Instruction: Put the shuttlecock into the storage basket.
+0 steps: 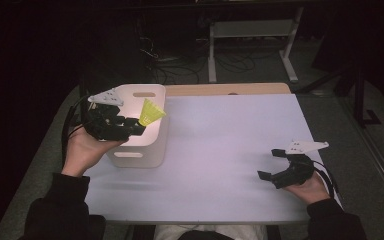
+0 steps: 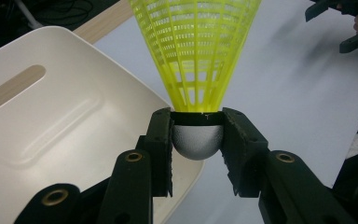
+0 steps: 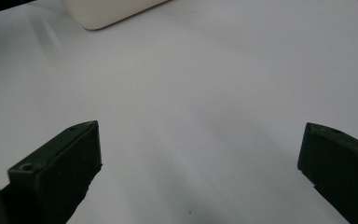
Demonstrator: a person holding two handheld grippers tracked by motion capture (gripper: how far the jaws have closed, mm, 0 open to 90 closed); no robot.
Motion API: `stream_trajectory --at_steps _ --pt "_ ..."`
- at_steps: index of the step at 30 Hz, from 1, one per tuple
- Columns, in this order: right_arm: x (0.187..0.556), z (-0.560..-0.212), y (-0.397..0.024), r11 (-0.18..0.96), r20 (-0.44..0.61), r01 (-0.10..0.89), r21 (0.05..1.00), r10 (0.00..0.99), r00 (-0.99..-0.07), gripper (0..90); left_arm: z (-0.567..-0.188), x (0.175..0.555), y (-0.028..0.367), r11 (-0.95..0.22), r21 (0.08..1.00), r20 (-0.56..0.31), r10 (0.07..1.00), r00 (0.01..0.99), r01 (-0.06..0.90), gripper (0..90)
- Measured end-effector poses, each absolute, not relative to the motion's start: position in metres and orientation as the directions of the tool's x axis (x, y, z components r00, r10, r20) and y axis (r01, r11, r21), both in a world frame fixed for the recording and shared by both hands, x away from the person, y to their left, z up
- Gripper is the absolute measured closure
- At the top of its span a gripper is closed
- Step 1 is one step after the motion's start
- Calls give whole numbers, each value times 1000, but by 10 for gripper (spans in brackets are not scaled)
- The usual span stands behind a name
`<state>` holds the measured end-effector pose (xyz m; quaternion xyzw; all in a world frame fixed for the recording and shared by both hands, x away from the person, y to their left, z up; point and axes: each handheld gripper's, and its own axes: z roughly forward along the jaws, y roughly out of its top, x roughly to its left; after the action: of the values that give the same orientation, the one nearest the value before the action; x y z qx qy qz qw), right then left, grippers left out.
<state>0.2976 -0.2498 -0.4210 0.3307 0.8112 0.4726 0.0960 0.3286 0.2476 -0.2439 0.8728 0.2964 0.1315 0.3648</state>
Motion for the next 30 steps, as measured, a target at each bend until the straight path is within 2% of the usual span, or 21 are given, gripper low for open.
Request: stream_trajectory --at_steps 13,30 --pt "298 -421 -250 335 155 443 832 626 -764 0 -252 337 266 -556 693 -2 635 772 459 651" --pt "297 -420 -250 333 147 433 838 626 -766 0 -265 347 263 -597 651 -7 613 790 469 651"
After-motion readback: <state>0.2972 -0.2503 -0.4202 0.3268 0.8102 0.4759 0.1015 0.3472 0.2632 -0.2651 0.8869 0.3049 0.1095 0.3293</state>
